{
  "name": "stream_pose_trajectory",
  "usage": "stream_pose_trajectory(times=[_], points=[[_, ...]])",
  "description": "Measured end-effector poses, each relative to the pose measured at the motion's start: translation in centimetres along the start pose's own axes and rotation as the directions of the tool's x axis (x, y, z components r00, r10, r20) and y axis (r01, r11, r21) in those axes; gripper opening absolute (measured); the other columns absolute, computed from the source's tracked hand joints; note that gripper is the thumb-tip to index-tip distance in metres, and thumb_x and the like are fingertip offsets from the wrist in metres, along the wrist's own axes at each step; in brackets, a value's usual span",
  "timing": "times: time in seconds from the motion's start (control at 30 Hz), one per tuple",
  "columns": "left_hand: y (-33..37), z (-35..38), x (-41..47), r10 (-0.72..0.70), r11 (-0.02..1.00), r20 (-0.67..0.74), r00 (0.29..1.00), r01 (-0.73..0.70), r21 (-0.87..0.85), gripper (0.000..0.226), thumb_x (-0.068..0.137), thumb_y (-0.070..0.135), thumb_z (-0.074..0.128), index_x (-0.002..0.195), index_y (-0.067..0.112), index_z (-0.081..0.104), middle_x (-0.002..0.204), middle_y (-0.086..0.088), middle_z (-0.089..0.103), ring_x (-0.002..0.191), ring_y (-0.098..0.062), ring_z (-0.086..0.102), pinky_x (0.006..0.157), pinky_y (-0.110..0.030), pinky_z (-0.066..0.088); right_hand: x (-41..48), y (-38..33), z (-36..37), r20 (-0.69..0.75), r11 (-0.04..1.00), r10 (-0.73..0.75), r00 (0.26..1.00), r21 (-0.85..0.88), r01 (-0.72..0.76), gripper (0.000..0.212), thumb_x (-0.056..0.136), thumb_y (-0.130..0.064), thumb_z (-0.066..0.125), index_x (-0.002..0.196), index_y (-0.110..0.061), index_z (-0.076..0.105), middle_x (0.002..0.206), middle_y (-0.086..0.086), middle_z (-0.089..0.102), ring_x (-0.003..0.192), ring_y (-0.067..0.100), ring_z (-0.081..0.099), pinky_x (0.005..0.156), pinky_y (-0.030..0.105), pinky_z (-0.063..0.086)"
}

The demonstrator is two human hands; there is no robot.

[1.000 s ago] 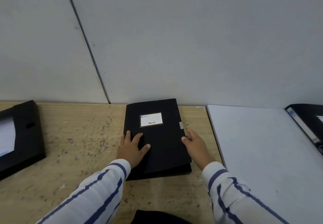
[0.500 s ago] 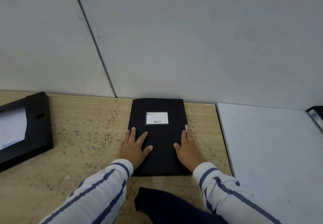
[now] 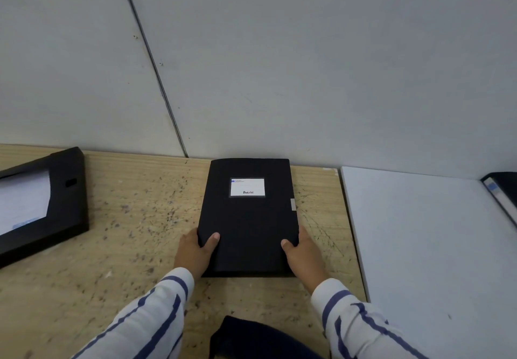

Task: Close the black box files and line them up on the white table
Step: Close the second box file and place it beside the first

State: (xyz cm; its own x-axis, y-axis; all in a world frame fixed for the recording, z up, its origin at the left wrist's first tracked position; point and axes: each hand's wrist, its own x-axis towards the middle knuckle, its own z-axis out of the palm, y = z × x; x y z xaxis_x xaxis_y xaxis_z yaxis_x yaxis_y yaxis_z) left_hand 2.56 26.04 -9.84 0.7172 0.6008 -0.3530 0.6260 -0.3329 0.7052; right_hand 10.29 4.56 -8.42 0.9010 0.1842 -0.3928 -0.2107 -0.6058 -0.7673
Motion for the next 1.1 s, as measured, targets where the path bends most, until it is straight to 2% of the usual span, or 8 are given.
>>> stream_pose_trajectory(times=[0.07,0.2,0.47,0.6,0.7,0.9,1.1], points=[[0.2,-0.1,-0.5,0.002,1.0,0.036,0.999,-0.001,-0.029,0.05,0.09,0.046,0.054,0.128,0.014,0.05,0.12,-0.007,0.062,0.096,-0.027,0.06,0.079,-0.034,0.045,-0.6,0.2,-0.3,-0.001,0.999,-0.005,1.0,0.039,0.005,0.051,0.093,-0.024,0.053,0.14,-0.025,0.034,0.136,0.0,0.052,0.124,0.025,0.05,0.105,0.041,0.043],[0.3,0.2,-1.5,0.053,0.998,0.047,0.997,-0.051,-0.04,0.055,0.09,0.046,0.054,0.135,0.016,0.044,0.127,-0.008,0.061,0.108,-0.031,0.06,0.084,-0.036,0.047,-1.9,0.8,-1.0,-0.032,0.997,-0.007,0.999,0.071,0.009,0.05,0.092,-0.025,0.052,0.139,-0.027,0.036,0.132,-0.002,0.055,0.119,0.024,0.053,0.103,0.042,0.045],[2.1,1.1,-4.3,0.2,0.975,0.084,0.976,-0.19,-0.113,0.051,0.091,0.042,0.055,0.135,0.019,0.043,0.127,-0.006,0.06,0.103,-0.027,0.059,0.084,-0.037,0.048,-5.1,1.8,-3.9,-0.159,0.989,-0.027,0.987,0.143,0.05,0.041,0.092,-0.025,0.053,0.131,-0.031,0.042,0.122,-0.006,0.059,0.108,0.018,0.056,0.095,0.037,0.049],[3.6,2.2,-6.1,0.253,0.964,0.118,0.96,-0.239,-0.117,0.052,0.092,0.041,0.053,0.138,0.02,0.041,0.129,-0.003,0.058,0.11,-0.028,0.058,0.084,-0.035,0.046,-6.7,2.8,-5.7,-0.217,0.984,-0.009,0.976,0.171,0.047,0.038,0.093,-0.024,0.052,0.131,-0.026,0.044,0.116,-0.006,0.057,0.099,0.015,0.053,0.088,0.028,0.046],[4.8,3.4,-7.4,0.263,0.963,0.143,0.954,-0.249,-0.106,0.052,0.091,0.044,0.053,0.136,0.02,0.042,0.129,-0.003,0.059,0.108,-0.028,0.059,0.083,-0.035,0.047,-7.9,4.0,-7.5,-0.266,0.986,-0.008,0.964,0.157,0.052,0.035,0.094,-0.023,0.051,0.128,-0.023,0.045,0.116,-0.002,0.058,0.095,0.017,0.053,0.085,0.028,0.046],[8.8,8.5,-10.0,0.314,0.949,0.183,0.932,-0.3,-0.098,0.051,0.092,0.042,0.053,0.136,0.019,0.041,0.13,-0.003,0.058,0.11,-0.028,0.06,0.082,-0.034,0.047,-8.2,7.4,-13.3,-0.327,0.986,0.026,0.945,0.167,0.031,0.031,0.093,-0.023,0.051,0.124,-0.023,0.048,0.116,0.0,0.06,0.096,0.02,0.056,0.088,0.033,0.05],[14.5,16.8,-12.6,0.316,0.948,0.191,0.929,-0.302,-0.102,0.048,0.092,0.04,0.053,0.134,0.018,0.043,0.127,-0.003,0.06,0.109,-0.027,0.06,0.079,-0.032,0.044,-6.2,12.1,-22.1,-0.332,0.988,0.058,0.941,0.154,-0.007,0.031,0.092,-0.023,0.05,0.123,-0.022,0.048,0.112,-0.001,0.06,0.097,0.022,0.057,0.089,0.034,0.05]])
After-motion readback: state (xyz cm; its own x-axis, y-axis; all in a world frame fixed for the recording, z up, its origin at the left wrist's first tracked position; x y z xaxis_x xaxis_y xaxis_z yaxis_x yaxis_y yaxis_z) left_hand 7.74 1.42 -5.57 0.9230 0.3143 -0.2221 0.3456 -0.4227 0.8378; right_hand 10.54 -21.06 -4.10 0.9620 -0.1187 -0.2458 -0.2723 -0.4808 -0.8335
